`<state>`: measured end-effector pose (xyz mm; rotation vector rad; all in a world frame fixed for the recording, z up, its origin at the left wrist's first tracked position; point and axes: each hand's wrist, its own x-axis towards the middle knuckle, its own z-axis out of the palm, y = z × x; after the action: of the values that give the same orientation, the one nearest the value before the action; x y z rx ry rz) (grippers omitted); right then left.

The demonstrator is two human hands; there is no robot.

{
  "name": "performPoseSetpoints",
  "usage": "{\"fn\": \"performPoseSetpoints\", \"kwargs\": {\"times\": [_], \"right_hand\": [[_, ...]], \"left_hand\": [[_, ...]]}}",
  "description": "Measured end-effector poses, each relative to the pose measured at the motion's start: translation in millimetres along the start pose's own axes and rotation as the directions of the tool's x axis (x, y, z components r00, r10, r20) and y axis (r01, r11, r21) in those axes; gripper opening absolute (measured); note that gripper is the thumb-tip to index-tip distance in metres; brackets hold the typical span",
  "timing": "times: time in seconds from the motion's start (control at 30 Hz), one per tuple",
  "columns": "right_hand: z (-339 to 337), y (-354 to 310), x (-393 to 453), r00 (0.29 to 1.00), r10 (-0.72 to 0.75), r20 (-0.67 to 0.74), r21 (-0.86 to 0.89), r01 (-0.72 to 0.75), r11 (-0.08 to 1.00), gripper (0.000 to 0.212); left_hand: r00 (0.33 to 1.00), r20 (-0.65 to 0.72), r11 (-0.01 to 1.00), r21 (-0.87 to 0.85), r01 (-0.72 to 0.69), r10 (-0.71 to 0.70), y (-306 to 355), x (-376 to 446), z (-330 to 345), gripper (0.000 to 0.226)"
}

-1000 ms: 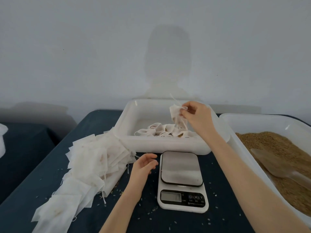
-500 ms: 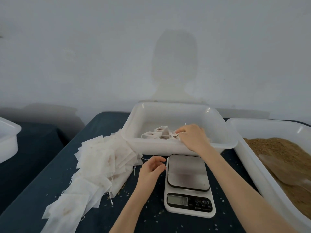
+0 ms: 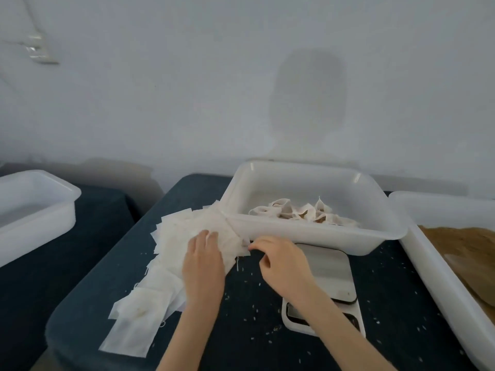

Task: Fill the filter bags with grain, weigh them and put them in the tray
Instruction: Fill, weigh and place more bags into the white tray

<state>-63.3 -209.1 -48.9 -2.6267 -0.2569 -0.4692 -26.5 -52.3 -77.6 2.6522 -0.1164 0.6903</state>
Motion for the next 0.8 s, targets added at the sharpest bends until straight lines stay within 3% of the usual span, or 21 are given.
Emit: {"fn": "performPoseSetpoints", "kwargs": {"times": [0.07, 0.13, 0.27, 0.4, 0.57, 0.67, 0.73, 0.8], "right_hand": [[8.4, -3.9, -8.1, 0.999, 0.01, 0.033, 0.027, -0.011, 1.0, 0.043], [15.4, -6.5, -16.1, 0.998, 0.007, 0.061, 0.039, -0.009, 0.999, 0.041], [21.2, -8.3, -24.7, 0.995, 0.046, 0.089, 0.081, -0.054, 0.995, 0.036], [19.7, -12.1, -26.4, 0.986, 0.137, 0.092, 0.219, -0.154, 0.963, 0.031], [8.4, -21.4, -18.0, 0.952, 0.262, 0.155, 0.56, -0.304, 0.771, 0.023], [-4.8, -31.6, -15.0, 0.953, 0.238, 0.187, 0.698, -0.299, 0.65, 0.025], [-11.4, -37.2, -17.6, 0.964, 0.233, 0.129, 0.726, -0.252, 0.64, 0.028], [-15.4, -39.7, -23.3, 0.966, 0.258, 0.033, 0.746, -0.196, 0.636, 0.031]], "left_hand": [[0.994, 0.072, 0.986, 0.153, 0.068, -0.08, -18.1, 5.0, -4.5, 0.046], [0.987, 0.13, 0.982, 0.176, 0.067, -0.091, -28.8, 7.4, -5.5, 0.037], [0.991, 0.137, 0.966, 0.255, -0.037, 0.002, -32.4, 8.5, -16.4, 0.036], [0.98, -0.113, 0.97, 0.199, -0.137, 0.161, -30.6, 4.2, -25.8, 0.053], [0.83, -0.418, 0.93, 0.186, -0.318, 0.368, -22.0, -6.9, -41.9, 0.031], [0.853, -0.43, 0.941, -0.019, -0.337, 0.297, -4.3, -15.0, -51.2, 0.025], [0.907, -0.342, 0.92, -0.213, -0.329, 0.245, 11.7, -19.8, -55.2, 0.023], [0.924, -0.27, 0.901, -0.268, -0.342, 0.27, 25.5, -26.3, -55.7, 0.012]]}}
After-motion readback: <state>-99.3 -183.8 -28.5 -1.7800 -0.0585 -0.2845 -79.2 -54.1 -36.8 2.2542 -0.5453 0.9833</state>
